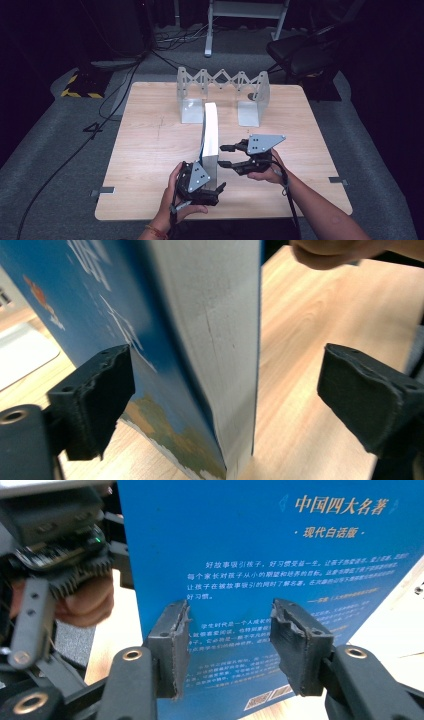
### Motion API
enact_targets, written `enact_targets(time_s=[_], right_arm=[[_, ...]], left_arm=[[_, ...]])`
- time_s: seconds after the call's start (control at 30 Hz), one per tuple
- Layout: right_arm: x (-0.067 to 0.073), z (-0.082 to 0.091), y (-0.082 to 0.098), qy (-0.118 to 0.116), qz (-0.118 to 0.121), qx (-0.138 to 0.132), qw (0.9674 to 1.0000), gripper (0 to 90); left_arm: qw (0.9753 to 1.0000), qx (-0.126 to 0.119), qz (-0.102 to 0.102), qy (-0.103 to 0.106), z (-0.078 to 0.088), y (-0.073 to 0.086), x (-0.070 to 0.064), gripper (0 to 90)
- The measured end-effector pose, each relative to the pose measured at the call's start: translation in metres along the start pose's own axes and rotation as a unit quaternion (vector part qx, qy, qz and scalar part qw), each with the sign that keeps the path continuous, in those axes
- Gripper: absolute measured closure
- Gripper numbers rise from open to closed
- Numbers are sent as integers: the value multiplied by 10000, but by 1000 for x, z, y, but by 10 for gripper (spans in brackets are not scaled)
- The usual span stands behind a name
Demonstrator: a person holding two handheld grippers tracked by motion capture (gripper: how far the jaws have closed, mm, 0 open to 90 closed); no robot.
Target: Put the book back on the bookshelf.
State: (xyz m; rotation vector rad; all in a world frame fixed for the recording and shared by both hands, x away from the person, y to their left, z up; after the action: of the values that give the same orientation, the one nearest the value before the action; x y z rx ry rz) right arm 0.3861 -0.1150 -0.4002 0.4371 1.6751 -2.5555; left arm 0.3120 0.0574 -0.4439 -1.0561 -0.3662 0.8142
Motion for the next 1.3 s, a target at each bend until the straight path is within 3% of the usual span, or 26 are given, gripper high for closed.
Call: enact_targets(time_s=[0.03,0.17,0.2,0.23,0.27,0.3,0.33,0.4,0.47,0.57,0.67,0.7,0.83,0.93,1.0,1.1,1.13,1.17,1.2,1.3], right_arm=[[1,-1,0,-10,0,9,10000,502],[3,-4,-1,37,-1,-19,10000,495],[3,-5,-1,42,-4,-26,10000,487],[3,-5,0,56,-30,-36,10000,477],[3,-5,0,61,-40,-27,10000,461],[3,-5,2,55,-49,-1,10000,458],[3,-7,4,71,-71,38,9999,453],[3,-8,6,63,-125,52,9999,446],[4,-9,12,68,-144,100,9998,443],[2,-7,17,44,-177,150,9997,440],[-8,7,28,216,-286,238,9991,427],[-8,7,28,216,-286,238,9991,427],[-18,23,43,335,-433,436,9975,412],[-22,37,52,433,-410,605,9964,405],[-24,42,57,484,-467,666,9955,401],[-33,54,68,581,-723,728,9930,380],[-41,60,72,771,-836,768,9905,369],[-43,62,73,819,-881,740,9900,366],[-43,62,73,819,-881,740,9900,366],[-53,71,76,926,-1018,597,9887,348]], left_arm=[[9997,-110,188,-58,-3,-1,2,79],[9987,-283,347,-242,-5,-2,3,90],[9977,-364,367,-443,-4,-2,5,137],[9970,-423,346,-554,-3,-3,8,246],[9976,-431,378,-396,-2,-3,11,291],[9976,-431,378,-396,-2,-3,11,300],[9980,-408,450,-145,0,-1,18,321],[9982,-396,441,-76,2,-1,20,336],[9984,-381,418,-37,5,0,23,424],[9986,-385,301,-179,14,2,29,533],[9976,-379,583,20,22,5,48,590],[9976,-379,583,20,22,5,48,594],[9965,-424,615,365,20,5,53,600],[9949,-429,600,681,12,3,49,600],[9950,-408,523,749,9,1,47,599],[9941,-362,431,931,-2,-6,42,599],[9936,-343,411,993,-6,-8,40,600],[9918,-333,435,1152,-13,-12,35,600],[9918,-333,435,1152,-13,-12,35,601],[9872,-353,382,1507,-28,-21,24,601]])
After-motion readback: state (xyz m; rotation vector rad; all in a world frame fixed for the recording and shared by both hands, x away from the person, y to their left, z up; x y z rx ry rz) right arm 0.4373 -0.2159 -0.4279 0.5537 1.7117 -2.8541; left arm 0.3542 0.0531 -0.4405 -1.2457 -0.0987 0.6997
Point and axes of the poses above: each handheld gripper's, and its own axes: z roughly backward along the jaws, y roughly out of its underside, x roughly to its left, the point moved 3 cm from there along -z, roughly forward along the jaws, and after that the axes turned 11 degrees about z, right-handed, at the moved point
